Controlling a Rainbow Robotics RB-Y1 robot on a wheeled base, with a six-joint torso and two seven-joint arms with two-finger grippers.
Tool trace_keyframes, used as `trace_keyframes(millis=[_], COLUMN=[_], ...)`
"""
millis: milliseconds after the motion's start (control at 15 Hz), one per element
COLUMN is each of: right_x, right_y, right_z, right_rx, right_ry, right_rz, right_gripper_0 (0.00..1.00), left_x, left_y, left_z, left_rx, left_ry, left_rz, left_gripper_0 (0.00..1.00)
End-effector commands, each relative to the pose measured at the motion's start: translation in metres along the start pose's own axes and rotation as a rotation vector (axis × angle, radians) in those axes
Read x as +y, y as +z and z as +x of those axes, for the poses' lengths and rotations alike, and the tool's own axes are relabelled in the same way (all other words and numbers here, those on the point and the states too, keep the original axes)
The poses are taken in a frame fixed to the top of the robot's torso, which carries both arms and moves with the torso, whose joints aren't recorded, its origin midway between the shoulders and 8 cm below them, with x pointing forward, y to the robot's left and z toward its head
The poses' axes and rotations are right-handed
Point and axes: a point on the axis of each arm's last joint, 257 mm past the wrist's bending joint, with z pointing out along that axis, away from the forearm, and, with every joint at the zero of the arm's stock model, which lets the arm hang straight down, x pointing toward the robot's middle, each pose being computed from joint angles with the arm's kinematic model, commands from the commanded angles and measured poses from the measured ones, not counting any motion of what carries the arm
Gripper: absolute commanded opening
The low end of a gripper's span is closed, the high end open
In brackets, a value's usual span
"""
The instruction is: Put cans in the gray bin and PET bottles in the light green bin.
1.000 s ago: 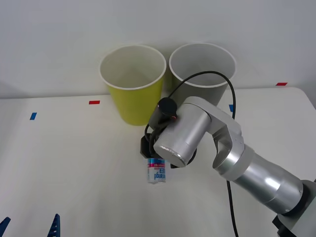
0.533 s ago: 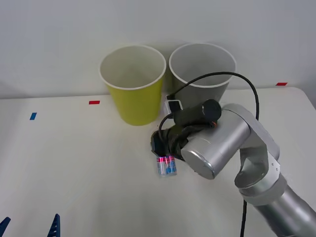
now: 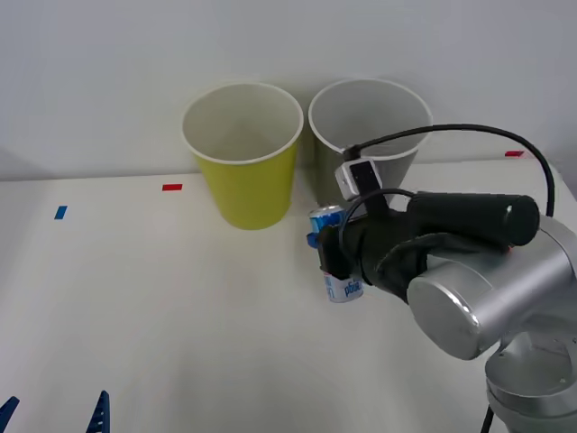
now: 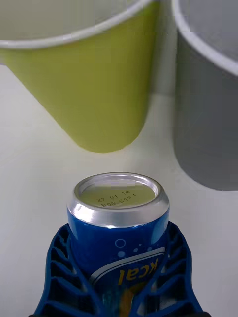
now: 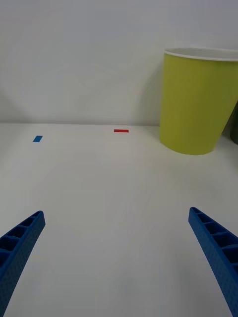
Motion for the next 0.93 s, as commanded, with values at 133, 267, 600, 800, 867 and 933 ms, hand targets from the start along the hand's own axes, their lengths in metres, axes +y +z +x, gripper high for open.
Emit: trace_keyframes(millis=[133,267,600,800,867,933], right_x=[-0.020,-0.027,-0.045,-0.052,-0.053,-0.053], right_y=[-0.022,-0.035,-0.061,-0.075,-0.078,-0.085], right_z=[-0.029,-0.042,-0.086,-0.118,-0.126,-0.138], right_rx=[-0.094,-0.141,-0.270,-0.358,-0.382,-0.416], right_ry=[-0.008,-0.011,0.010,0.029,0.034,0.032], right_rz=[0.049,0.075,0.156,0.200,0.206,0.219], right_gripper_0=[0.00,0.00,0.00,0.00,0.00,0.00], left_x=[0.000,0.000,0.000,0.000,0.000,0.000], left_y=[0.000,0.000,0.000,0.000,0.000,0.000], left_z=[0.000,0.000,0.000,0.000,0.000,0.000], left_rx=[0.000,0.000,0.000,0.000,0.000,0.000], left_ry=[0.000,0.000,0.000,0.000,0.000,0.000], left_rz=[0.000,0.000,0.000,0.000,0.000,0.000], left_gripper_0=[1.00,1.00,1.00,1.00,1.00,1.00])
